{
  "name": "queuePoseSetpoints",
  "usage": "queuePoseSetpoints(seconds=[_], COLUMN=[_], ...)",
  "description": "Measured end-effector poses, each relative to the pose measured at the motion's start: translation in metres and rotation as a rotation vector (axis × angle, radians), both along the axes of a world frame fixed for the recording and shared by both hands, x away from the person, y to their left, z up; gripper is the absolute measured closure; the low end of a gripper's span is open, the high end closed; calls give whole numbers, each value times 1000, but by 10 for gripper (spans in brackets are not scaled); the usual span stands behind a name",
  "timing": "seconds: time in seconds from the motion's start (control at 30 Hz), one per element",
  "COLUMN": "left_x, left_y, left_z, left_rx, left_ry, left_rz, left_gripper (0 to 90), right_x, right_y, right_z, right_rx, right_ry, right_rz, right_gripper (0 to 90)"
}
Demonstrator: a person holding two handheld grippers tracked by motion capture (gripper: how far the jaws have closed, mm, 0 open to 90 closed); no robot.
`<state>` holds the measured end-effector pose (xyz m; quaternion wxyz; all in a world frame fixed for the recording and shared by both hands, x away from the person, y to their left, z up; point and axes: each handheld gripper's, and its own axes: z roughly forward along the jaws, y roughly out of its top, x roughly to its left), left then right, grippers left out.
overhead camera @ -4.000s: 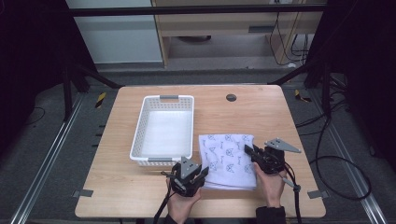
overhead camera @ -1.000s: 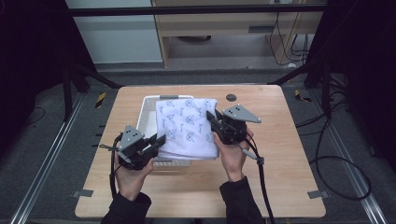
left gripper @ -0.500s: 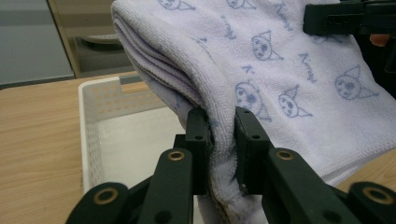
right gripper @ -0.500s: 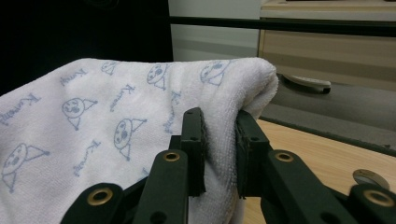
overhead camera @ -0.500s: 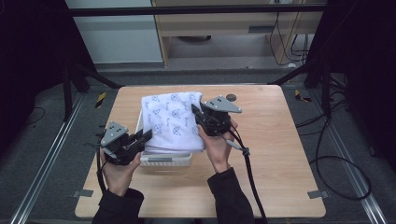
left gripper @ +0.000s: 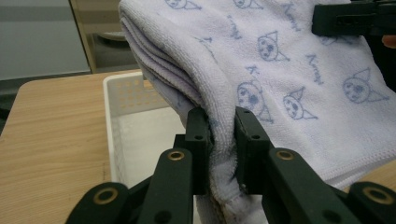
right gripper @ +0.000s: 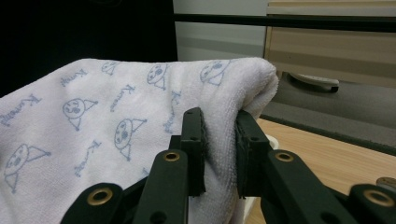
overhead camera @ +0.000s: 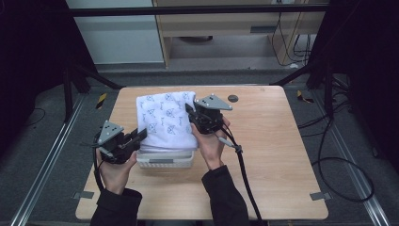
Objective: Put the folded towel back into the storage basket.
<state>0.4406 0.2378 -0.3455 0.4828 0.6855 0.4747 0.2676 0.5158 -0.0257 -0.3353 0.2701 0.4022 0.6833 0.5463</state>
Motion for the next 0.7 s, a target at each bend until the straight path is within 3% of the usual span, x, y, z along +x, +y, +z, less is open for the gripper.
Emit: queuePoseSetpoints(seconds=[0.7], left_x=[14], left_y=[18], left_z=[-13], left_rx=[24], left_ry=[31], left_rz=[58], left_gripper=[766], right_x=[17], right_y=[28], right_z=[-10], right_rx=[-23], right_ry=[18], right_rz=[20], right_gripper=[765])
